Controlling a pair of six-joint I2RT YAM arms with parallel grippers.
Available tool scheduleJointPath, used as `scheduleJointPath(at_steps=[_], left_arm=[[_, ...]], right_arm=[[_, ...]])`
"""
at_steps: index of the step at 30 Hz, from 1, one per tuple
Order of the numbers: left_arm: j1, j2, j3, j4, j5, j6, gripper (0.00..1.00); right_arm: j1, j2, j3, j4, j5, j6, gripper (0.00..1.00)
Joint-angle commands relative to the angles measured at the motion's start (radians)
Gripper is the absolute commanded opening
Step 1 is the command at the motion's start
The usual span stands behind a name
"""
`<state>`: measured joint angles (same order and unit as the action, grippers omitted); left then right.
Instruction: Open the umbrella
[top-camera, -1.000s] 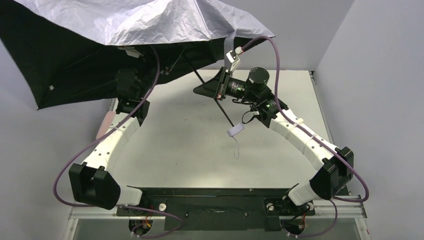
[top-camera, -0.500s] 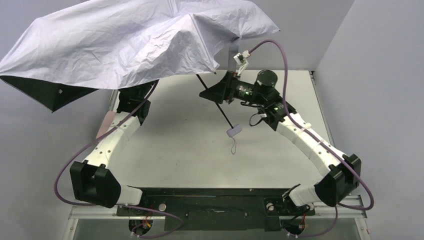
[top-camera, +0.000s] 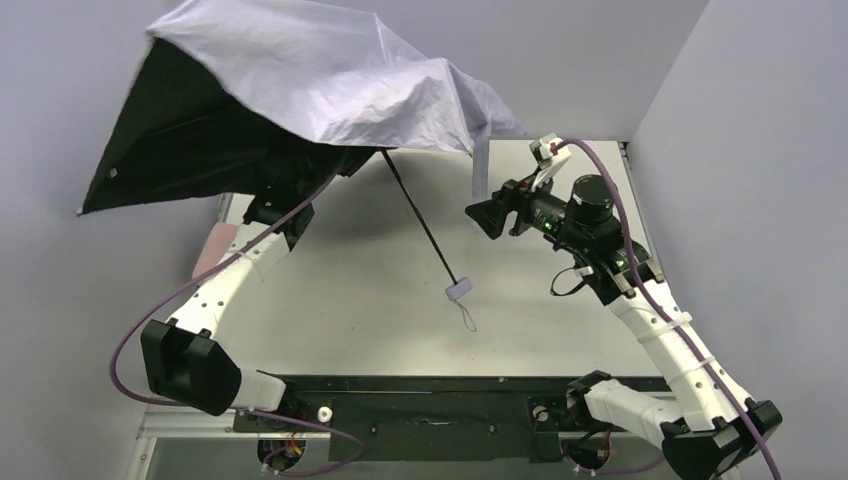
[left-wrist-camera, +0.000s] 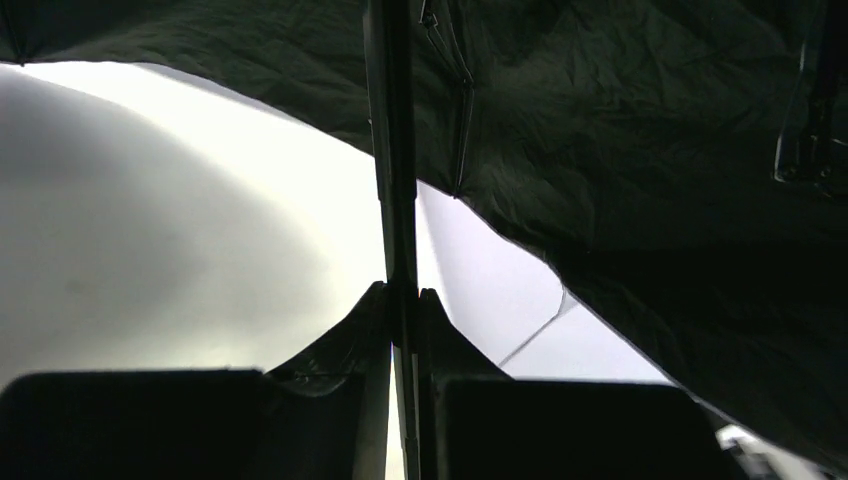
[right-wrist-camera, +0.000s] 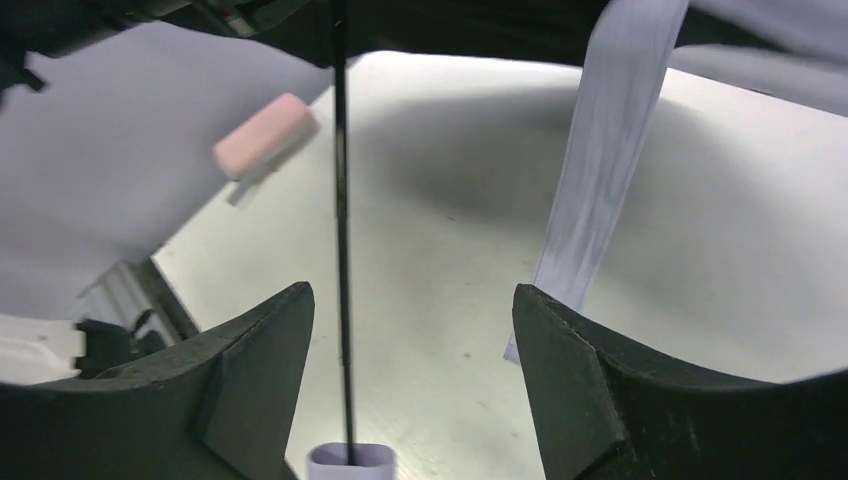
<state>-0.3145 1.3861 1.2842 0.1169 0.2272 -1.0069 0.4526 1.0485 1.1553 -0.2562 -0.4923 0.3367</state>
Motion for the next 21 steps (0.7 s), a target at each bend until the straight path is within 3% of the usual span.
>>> scheduleJointPath(at_steps=[1,5,12,16,21], left_arm=[[-0.09,-0.04,0.101,-0.184,-0.182,0.281,0.0],[-0.162,-0.04,0.15,-0.303,-0.421,0.446,0.0],[-0.262,-0.019,0.224,-0.392,-0.709,0.57,0.0],[-0.286,-0.007,0.195,-0.363,-0.722,0.581,0.0],[-0.272,-0.002,-0.025,-0.157,-0.677,0.587,0.0]], right_arm=[[-0.025,-0.044,-0.021,-0.055,0.11,-0.143,0.67],[-0.029,-0.073,-0.043,-0.114,0.158,-0.224,0.67],[-0.034,-0.107,-0.087,-0.148,0.205,-0.275,0.66],[-0.035,-0.109,-0.105,-0.138,0.243,-0.284,0.67],[-0.035,-0.13,-0.16,-0.092,0.276,-0.283,0.69]])
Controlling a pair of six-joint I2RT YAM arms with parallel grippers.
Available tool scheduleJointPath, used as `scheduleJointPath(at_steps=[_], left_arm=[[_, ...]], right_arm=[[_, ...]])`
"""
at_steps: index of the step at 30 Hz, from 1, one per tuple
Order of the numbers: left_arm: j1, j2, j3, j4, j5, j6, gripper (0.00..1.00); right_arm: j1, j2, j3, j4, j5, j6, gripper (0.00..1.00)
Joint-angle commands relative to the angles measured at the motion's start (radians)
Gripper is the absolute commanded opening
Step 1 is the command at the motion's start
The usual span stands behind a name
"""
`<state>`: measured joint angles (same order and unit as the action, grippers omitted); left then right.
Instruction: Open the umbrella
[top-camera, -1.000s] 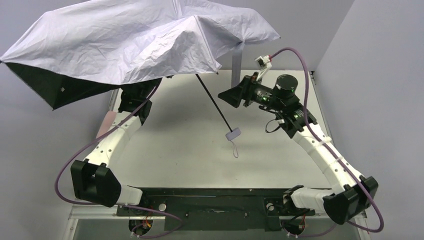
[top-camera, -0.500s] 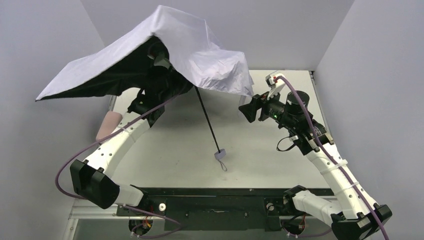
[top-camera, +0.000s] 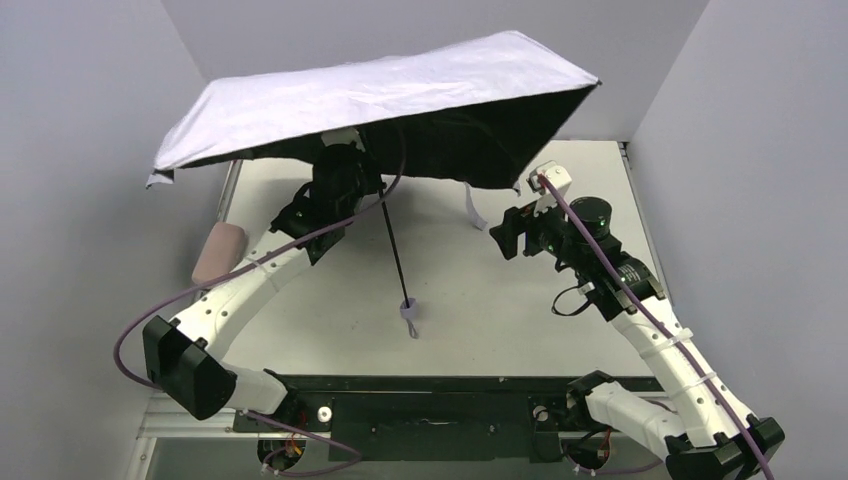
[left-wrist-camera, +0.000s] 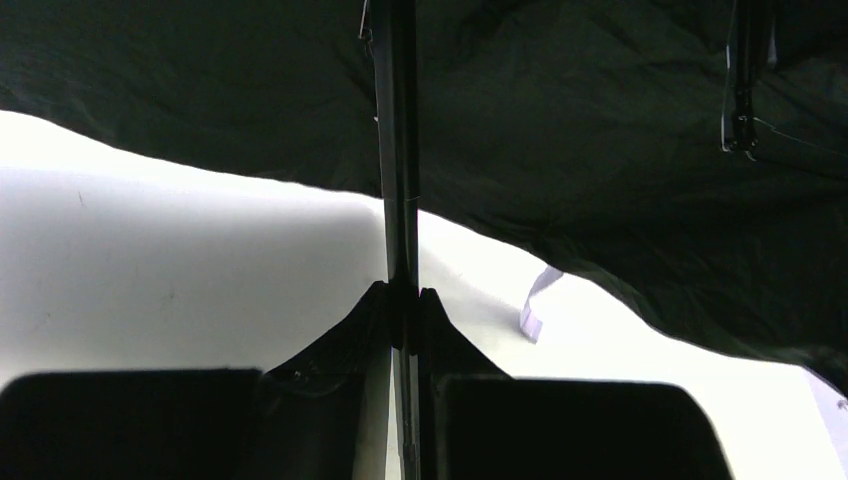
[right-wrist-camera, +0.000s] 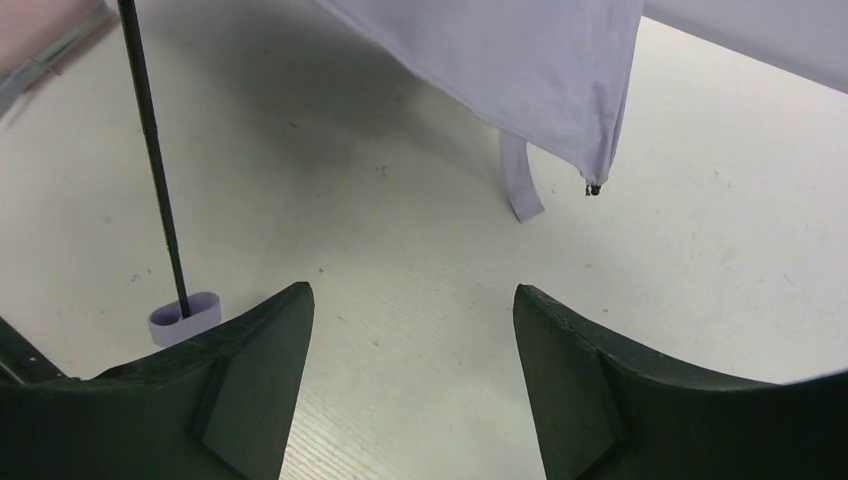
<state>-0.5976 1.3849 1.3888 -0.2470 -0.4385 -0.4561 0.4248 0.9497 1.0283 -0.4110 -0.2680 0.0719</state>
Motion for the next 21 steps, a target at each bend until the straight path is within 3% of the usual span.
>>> scheduleJointPath(at_steps=[1,4,9,16,21], left_arm=[[0.018,-0.001,-0.16,0.241,0.017,0.027,0.0],[0.064,-0.032,-0.333,0.419,0.173,-0.011,0.0],[0.179,-0.04,-0.41,0.534,0.468,-0.146,0.0],[0.187,-0.033,-0.331,0.628,0.543,-0.175,0.0],[0.201,0.017,-0.3,0.796,0.631,-0.206,0.0]], right_arm=[[-0.006,-0.035,-0.039,0.064,0.053,-0.019,0.69],[-0.008,-0.048,-0.059,0.065,0.06,-0.019,0.7],[-0.008,-0.071,-0.083,0.057,0.052,-0.029,0.7],[-0.007,-0.06,-0.08,0.066,0.032,-0.026,0.7],[-0.006,-0.047,-0.079,0.075,0.011,-0.029,0.7]])
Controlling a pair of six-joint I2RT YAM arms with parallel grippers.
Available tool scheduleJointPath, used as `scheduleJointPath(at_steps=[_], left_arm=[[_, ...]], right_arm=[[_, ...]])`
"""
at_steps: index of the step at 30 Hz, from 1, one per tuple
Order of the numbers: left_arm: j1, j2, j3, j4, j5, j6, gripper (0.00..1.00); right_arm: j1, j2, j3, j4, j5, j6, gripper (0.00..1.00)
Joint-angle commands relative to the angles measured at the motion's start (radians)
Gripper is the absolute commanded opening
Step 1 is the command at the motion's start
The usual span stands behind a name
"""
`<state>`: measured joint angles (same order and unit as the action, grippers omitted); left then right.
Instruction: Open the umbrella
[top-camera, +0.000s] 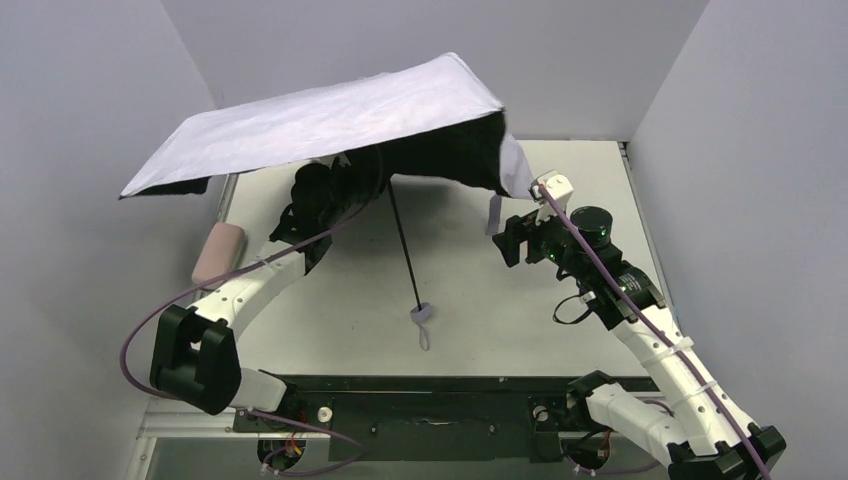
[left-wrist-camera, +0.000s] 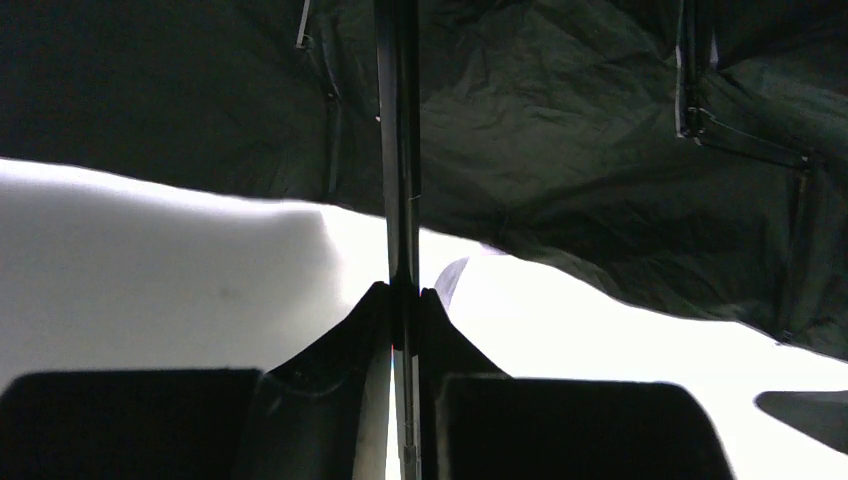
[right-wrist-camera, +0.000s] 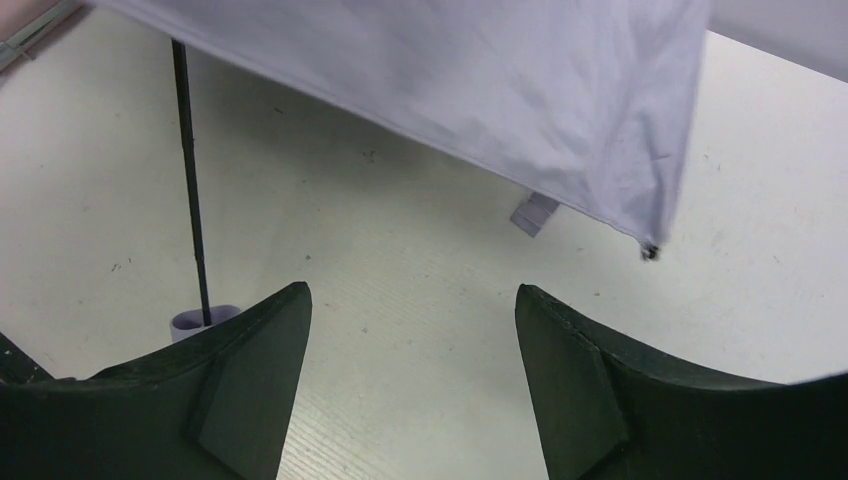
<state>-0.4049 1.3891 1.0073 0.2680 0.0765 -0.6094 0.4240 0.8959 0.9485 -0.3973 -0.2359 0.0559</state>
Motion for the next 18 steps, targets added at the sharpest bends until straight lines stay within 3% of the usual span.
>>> scheduleJointPath(at_steps=[1,10,18], left_arm=[[0.009,0.02,0.08,0.306,0.14,-0.054,0.0],[0.005,0.076,-0.093,0.47,0.142,0.081,0.0],[-0.063,0.025,-0.097,0.379,-0.082,0.263,0.0]], right_arm=[[-0.005,0.008,-0.001,0.064,-0.023,-0.012,0.7],[-0.006,0.013,-0.003,0.06,-0.024,-0.012,0.7],[-0.006,0.015,0.001,0.038,-0.024,-0.014,0.7]])
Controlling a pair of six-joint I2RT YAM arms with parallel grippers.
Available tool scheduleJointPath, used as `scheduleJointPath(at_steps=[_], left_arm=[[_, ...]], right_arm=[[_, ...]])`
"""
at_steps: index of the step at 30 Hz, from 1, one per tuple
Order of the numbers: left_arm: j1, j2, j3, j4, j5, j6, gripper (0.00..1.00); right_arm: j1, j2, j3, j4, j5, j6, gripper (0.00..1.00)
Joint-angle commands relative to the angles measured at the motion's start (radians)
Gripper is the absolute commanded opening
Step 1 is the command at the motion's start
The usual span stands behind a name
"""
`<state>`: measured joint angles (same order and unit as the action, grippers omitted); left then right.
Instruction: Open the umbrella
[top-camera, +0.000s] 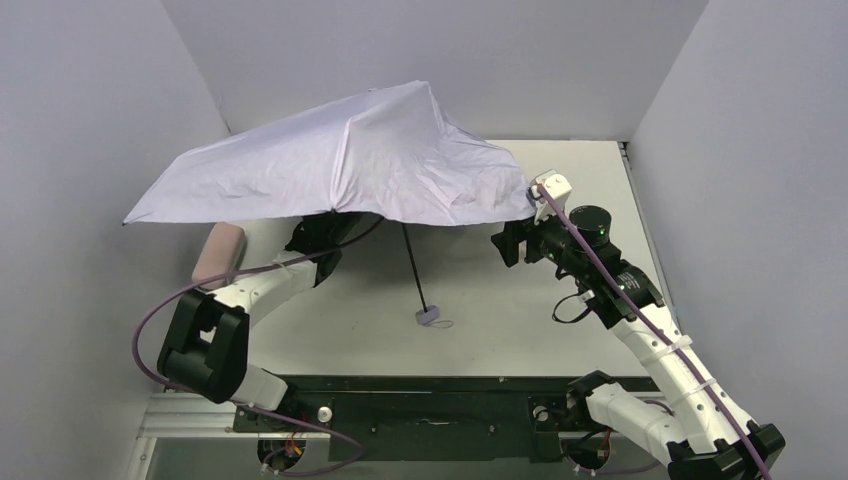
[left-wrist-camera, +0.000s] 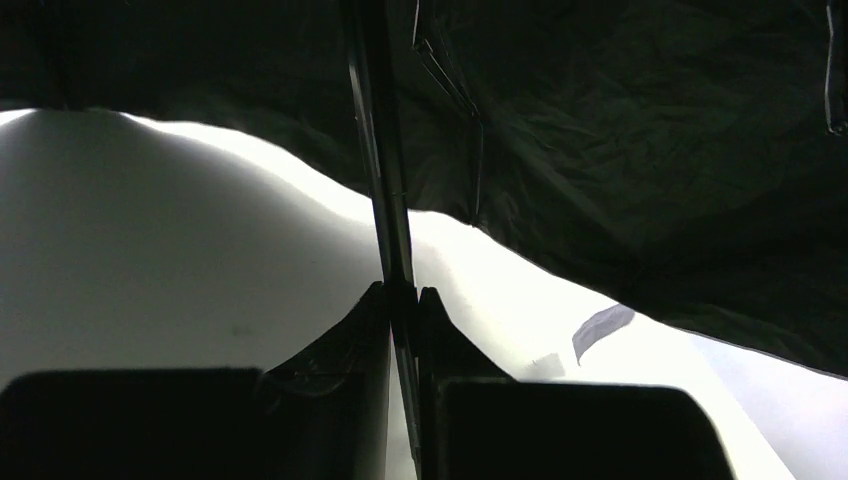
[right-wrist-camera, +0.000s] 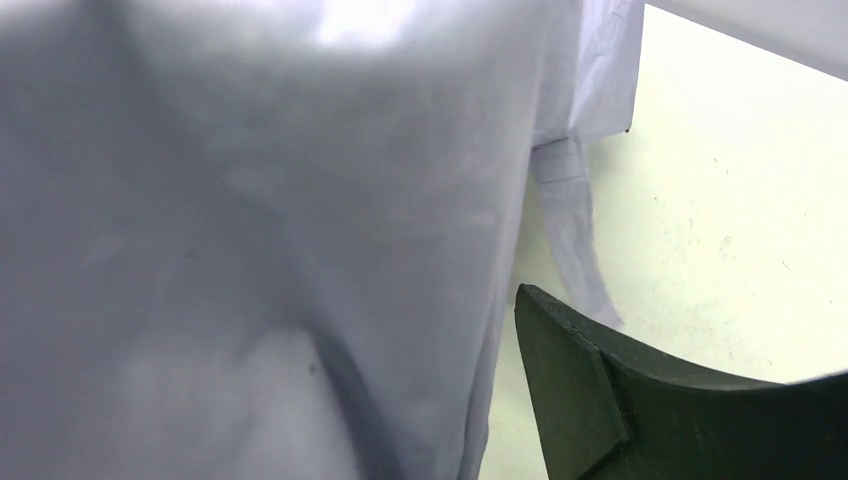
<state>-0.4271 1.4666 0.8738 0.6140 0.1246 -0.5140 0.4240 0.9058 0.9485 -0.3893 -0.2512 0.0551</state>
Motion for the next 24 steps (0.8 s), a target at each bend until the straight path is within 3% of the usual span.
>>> scheduleJointPath(at_steps=[1,8,13,17,20,24], left_arm=[[-0.05,-0.072,0.048,0.012,-0.151,0.179,0.0],[-0.145,-0.153,0.163,-0.15,-0.393,0.333,0.0],[-0.15,-0.171,0.114,-0.148,-0.432,0.363,0.0],[-0.122,-0.155,0.063,-0.085,-0.415,0.328,0.0],[-0.112,-0.148,0.092,-0.112,-0.41,0.258,0.0],[-0.118,-0.128,0.124,-0.163,-0.45,0.233,0.0]], right_arm=[[-0.007,0.007,0.003,0.03,-0.012,-0.012,0.7],[-0.007,0.021,0.002,0.04,-0.018,0.002,0.7],[-0.006,0.033,-0.001,0.053,-0.022,0.01,0.7],[-0.001,0.032,-0.006,0.061,-0.046,0.021,0.6],[0.059,-0.035,-0.08,0.113,0.068,-0.002,0.51],[0.206,-0.19,-0.253,0.206,0.286,-0.197,0.43]])
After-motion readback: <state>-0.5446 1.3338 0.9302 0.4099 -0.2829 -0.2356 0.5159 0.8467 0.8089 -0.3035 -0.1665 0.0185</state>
